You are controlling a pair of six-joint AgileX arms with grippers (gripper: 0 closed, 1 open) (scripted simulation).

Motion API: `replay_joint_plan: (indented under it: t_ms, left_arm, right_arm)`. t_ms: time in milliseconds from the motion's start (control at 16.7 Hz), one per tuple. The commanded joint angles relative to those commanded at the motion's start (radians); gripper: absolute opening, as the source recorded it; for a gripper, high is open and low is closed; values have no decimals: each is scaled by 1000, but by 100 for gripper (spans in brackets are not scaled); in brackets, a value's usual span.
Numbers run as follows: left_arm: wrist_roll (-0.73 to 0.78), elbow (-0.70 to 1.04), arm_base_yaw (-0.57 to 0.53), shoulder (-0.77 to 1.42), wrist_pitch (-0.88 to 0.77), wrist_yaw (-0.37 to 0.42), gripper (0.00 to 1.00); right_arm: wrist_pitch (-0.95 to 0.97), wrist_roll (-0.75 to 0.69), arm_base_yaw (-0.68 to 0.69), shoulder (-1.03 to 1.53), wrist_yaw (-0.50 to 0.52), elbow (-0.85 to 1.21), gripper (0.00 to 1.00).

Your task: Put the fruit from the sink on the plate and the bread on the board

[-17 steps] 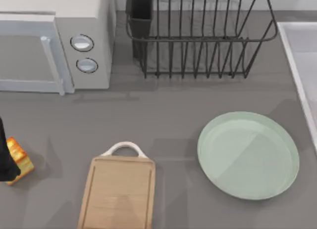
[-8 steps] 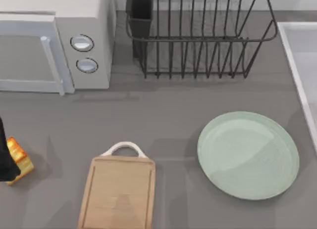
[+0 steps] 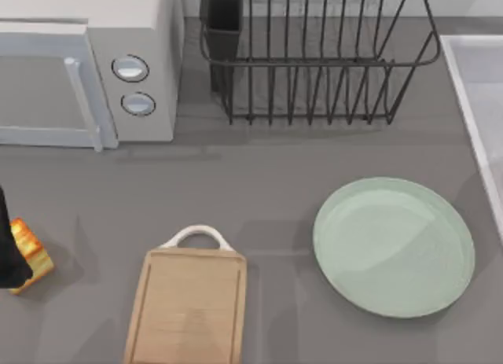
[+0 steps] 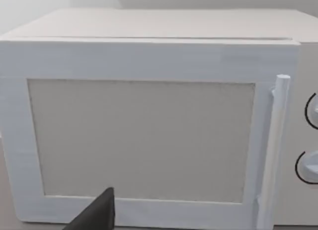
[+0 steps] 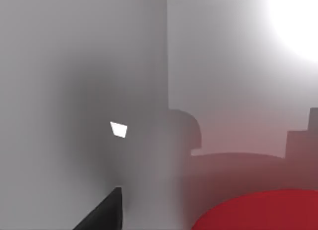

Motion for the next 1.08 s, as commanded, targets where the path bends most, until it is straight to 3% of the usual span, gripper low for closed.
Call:
replay_joint_plan:
  t_ms: [360,1080]
  left_arm:
    - [0,0,0,0,0,0,100]
    - [0,0,0,0,0,0,100]
  right_arm:
    - [0,0,0,0,0,0,2]
    - [-73,8,1,-91,-16,40,0]
